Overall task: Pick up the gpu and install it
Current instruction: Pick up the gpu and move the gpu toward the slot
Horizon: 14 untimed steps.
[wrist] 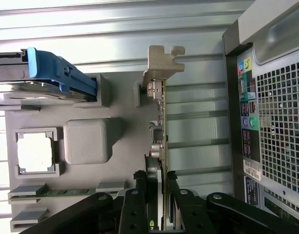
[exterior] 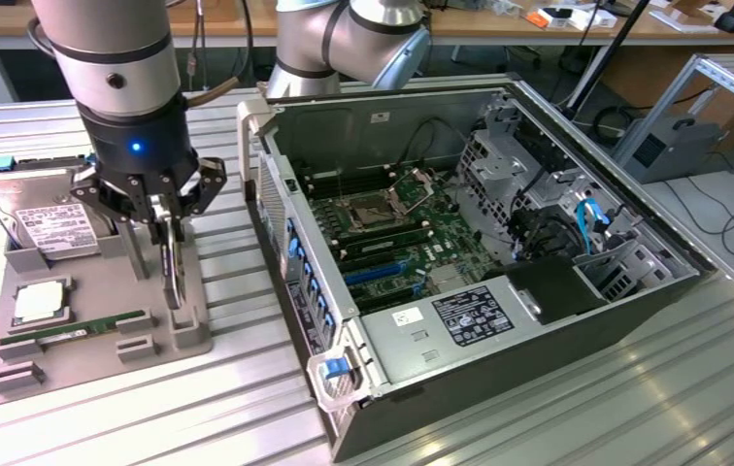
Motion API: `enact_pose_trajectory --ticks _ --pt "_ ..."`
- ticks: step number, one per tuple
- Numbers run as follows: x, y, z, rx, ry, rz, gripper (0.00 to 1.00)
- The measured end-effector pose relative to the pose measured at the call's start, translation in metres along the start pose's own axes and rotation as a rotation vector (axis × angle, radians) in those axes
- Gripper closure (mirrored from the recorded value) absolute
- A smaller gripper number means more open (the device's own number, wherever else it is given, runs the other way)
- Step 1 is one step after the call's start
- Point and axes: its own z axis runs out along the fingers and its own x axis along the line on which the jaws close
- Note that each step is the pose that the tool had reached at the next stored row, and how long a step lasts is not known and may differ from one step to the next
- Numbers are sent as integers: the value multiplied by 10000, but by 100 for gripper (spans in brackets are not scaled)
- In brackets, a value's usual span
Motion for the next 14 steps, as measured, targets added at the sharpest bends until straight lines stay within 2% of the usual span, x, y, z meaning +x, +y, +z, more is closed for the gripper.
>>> enact_pose_trajectory --ticks 14 --pt "-1 1 -38 -7 0 1 73"
